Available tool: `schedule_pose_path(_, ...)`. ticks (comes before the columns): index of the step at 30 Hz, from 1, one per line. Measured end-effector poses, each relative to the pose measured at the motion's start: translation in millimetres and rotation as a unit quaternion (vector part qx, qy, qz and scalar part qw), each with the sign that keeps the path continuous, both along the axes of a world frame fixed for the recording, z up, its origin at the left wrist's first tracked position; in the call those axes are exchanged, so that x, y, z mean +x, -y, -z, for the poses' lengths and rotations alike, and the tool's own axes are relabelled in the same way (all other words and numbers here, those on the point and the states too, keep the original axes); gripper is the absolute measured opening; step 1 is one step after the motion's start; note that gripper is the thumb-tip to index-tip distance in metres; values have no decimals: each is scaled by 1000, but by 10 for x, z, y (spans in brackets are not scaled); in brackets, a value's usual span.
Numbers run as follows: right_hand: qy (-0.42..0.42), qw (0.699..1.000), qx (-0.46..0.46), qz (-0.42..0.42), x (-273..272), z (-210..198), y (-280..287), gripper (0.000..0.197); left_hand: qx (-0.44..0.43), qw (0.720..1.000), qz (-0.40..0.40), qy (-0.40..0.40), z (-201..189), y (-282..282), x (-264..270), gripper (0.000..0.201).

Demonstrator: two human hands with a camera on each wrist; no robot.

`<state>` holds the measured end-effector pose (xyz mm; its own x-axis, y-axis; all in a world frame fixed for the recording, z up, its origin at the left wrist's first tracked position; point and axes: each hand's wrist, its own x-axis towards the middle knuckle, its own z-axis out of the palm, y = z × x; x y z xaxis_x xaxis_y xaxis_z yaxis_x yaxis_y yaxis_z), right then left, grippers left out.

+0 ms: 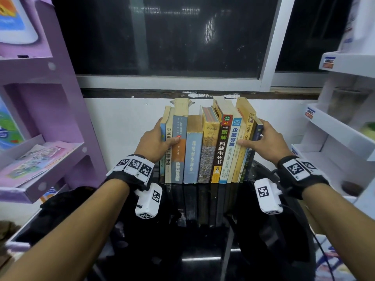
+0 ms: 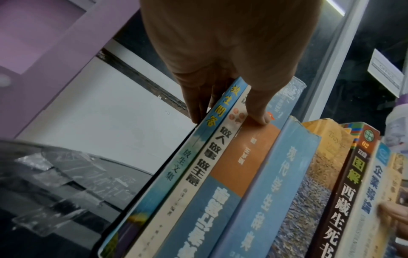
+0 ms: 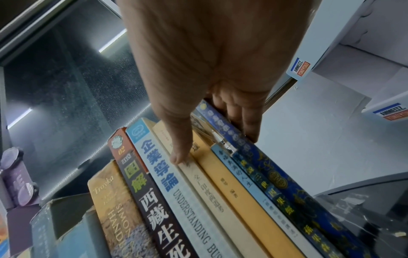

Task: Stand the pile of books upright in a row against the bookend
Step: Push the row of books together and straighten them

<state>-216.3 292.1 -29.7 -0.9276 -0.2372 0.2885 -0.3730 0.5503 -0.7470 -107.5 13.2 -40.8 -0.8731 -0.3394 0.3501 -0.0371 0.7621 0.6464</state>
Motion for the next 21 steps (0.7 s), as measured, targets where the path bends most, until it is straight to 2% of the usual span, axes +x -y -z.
schedule_pose_path(8, -1, 1000, 1, -8, 36, -9, 118, 58, 18, 1000, -16, -13, 64, 78, 30, 47)
schedule_pose_path(21, -7, 1000, 13, -8, 72, 8, 133, 60, 19, 1000, -16, 3, 64, 87, 29, 52)
